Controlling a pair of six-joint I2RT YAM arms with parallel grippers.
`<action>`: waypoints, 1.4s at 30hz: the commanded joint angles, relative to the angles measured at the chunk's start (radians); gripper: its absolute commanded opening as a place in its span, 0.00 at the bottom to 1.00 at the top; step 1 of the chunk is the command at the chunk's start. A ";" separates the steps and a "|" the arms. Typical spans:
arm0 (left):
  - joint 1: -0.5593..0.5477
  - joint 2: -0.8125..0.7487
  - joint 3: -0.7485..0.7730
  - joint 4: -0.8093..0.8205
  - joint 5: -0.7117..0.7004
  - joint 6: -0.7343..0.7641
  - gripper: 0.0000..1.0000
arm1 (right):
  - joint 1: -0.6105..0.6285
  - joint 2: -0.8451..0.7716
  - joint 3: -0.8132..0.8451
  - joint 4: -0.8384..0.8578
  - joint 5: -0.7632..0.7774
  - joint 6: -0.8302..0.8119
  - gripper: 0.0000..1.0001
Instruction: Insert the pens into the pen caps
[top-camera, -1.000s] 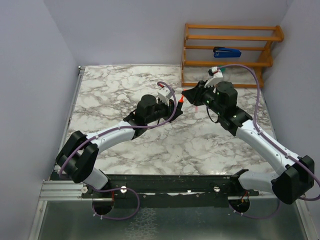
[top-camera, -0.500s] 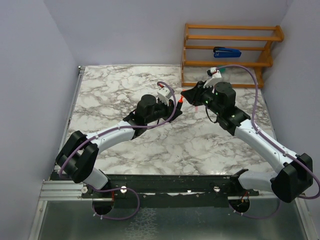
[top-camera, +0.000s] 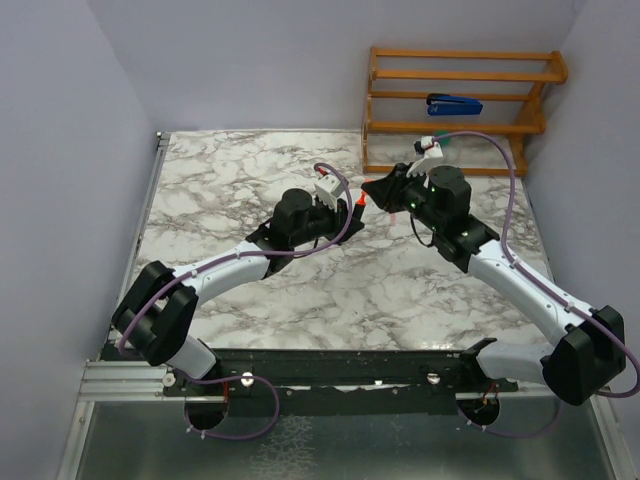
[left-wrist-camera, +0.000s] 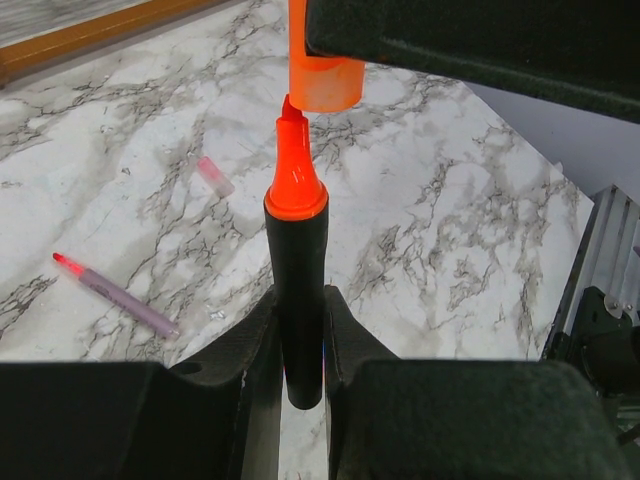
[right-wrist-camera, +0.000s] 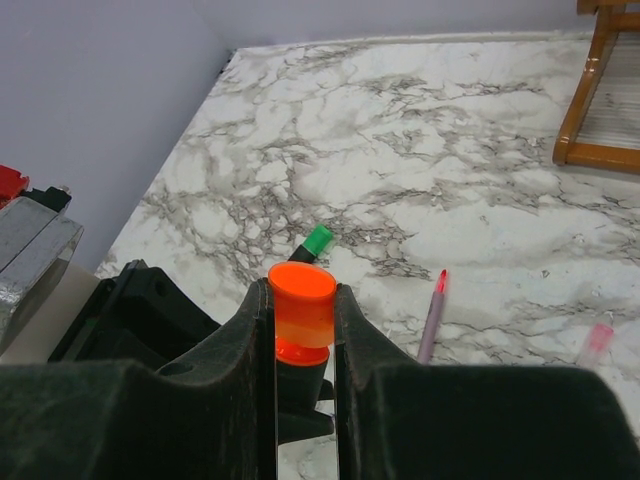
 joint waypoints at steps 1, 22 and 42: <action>0.000 0.012 0.028 0.020 0.054 0.009 0.00 | 0.006 -0.003 -0.021 0.039 0.035 -0.013 0.00; 0.020 0.003 0.042 0.020 0.045 0.020 0.00 | 0.006 0.016 -0.023 0.012 -0.056 -0.003 0.00; 0.088 -0.018 0.066 0.048 0.126 0.072 0.00 | 0.008 -0.046 -0.166 0.007 -0.223 0.082 0.00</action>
